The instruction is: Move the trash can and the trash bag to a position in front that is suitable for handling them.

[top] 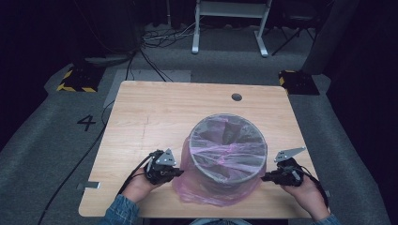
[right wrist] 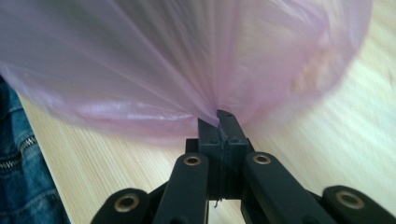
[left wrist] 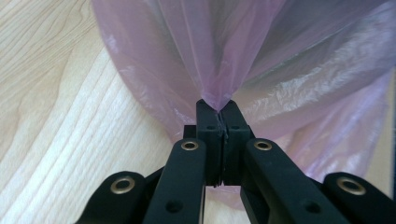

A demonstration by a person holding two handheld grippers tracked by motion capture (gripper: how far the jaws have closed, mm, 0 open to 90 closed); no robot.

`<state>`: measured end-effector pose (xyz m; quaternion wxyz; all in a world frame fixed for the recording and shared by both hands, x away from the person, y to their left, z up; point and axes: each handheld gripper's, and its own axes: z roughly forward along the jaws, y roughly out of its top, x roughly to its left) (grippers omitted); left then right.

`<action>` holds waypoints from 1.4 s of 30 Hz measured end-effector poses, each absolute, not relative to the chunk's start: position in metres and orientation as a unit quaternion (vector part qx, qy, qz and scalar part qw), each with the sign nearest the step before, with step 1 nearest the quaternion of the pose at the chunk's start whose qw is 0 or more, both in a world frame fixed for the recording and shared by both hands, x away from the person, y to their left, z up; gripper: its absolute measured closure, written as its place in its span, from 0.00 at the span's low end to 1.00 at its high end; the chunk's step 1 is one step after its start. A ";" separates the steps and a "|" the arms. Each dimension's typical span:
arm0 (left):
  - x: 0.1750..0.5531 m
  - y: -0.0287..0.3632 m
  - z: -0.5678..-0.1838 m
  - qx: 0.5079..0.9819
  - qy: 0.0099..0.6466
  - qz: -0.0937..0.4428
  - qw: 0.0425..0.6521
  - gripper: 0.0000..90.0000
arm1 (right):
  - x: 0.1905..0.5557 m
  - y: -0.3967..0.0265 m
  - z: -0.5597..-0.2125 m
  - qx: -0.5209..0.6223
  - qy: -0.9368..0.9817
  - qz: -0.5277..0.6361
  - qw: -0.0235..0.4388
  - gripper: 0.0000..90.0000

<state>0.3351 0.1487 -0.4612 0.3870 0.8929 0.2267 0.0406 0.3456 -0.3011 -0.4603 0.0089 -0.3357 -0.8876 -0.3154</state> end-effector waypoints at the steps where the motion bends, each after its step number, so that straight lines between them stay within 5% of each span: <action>1: 0.334 0.152 -0.459 0.888 0.223 0.043 0.399 0.91 | 0.345 -0.305 -0.462 -0.340 -0.887 -0.312 0.012 1.00; 2: 0.332 0.155 -0.457 0.880 0.220 0.047 0.419 0.80 | 0.344 -0.308 -0.463 -0.341 -0.886 -0.312 0.016 0.99; 4: 0.330 0.159 -0.449 0.863 0.215 0.048 0.455 0.59 | 0.340 -0.312 -0.460 -0.338 -0.879 -0.336 0.018 0.77; 6: 0.329 0.159 -0.439 0.852 0.205 0.067 0.478 0.51 | 0.334 -0.312 -0.448 -0.316 -0.864 -0.392 -0.020 0.49; 7: 0.330 0.158 -0.435 0.847 0.203 0.078 0.484 0.48 | 0.330 -0.311 -0.439 -0.304 -0.856 -0.417 -0.033 0.45; 10: 0.334 0.150 -0.426 0.845 0.201 0.104 0.485 0.49 | 0.323 -0.298 -0.419 -0.257 -0.852 -0.453 -0.046 0.54; 13: 0.339 0.145 -0.425 0.845 0.200 0.110 0.483 0.73 | 0.322 -0.283 -0.411 -0.230 -0.870 -0.432 -0.062 0.85; 15: 0.343 0.141 -0.430 0.852 0.205 0.110 0.469 0.91 | 0.327 -0.279 -0.415 -0.241 -0.874 -0.418 -0.065 0.97; 17: 0.347 0.136 -0.437 0.859 0.208 0.104 0.457 0.99 | 0.336 -0.279 -0.424 -0.261 -0.875 -0.404 -0.055 1.00; 23: 0.346 0.134 -0.447 0.856 0.198 0.068 0.473 1.00 | 0.344 -0.282 -0.440 -0.280 -0.870 -0.404 -0.023 1.00; 26: 0.334 0.137 -0.446 0.858 0.170 0.069 0.479 0.99 | 0.340 -0.279 -0.442 -0.268 -0.885 -0.381 0.001 0.89; 29: 0.326 0.145 -0.444 0.853 0.179 0.089 0.482 0.60 | 0.332 -0.283 -0.442 -0.265 -0.882 -0.390 -0.017 0.58; 30: 0.325 0.153 -0.442 0.845 0.185 0.089 0.494 0.54 | 0.330 -0.286 -0.440 -0.267 -0.877 -0.399 -0.025 0.52; 42: 0.332 0.197 -0.442 0.807 0.317 0.164 0.471 0.47 | 0.310 -0.324 -0.379 -0.260 -0.815 -0.513 -0.076 0.39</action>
